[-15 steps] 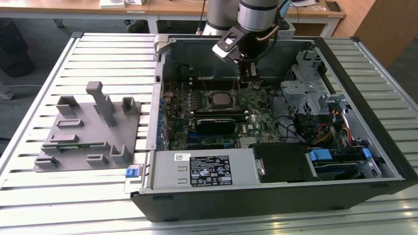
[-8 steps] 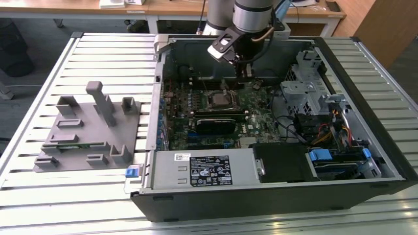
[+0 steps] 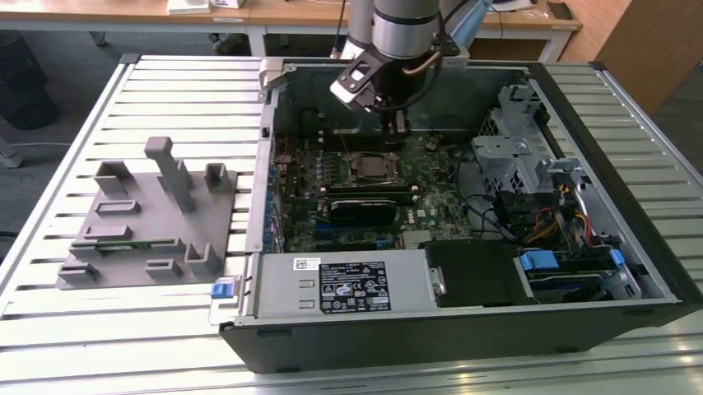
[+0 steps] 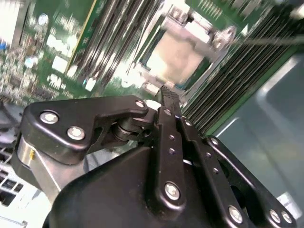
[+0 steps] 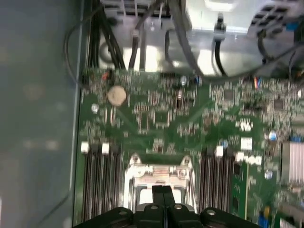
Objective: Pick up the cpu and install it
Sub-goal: 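Close the cpu cover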
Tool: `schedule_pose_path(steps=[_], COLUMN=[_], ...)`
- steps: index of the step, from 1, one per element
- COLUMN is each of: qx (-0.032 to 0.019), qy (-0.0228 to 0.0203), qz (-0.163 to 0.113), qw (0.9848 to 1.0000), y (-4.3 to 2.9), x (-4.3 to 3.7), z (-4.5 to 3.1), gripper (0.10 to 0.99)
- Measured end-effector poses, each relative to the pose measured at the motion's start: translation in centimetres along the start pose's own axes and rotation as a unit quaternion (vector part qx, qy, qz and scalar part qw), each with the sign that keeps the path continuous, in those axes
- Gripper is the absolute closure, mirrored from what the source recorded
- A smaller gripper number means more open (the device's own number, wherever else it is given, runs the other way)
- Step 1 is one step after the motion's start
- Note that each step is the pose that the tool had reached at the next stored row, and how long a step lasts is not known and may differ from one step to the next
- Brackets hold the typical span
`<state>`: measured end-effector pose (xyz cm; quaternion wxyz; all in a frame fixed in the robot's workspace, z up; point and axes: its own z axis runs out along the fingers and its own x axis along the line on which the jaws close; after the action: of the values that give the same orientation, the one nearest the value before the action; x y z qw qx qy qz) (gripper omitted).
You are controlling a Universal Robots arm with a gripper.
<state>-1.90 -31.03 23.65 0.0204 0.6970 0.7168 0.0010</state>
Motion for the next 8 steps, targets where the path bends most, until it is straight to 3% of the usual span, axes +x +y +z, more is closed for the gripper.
schedule_pose_path(steps=[4,8], qx=[0.0001,0.0], qy=[-0.0001,0.0], qz=[0.0,0.0], qw=[1.0,1.0], y=[-1.73,-2.56], x=[0.05,0.08], z=[0.28,0.48], gripper=[0.98,0.98])
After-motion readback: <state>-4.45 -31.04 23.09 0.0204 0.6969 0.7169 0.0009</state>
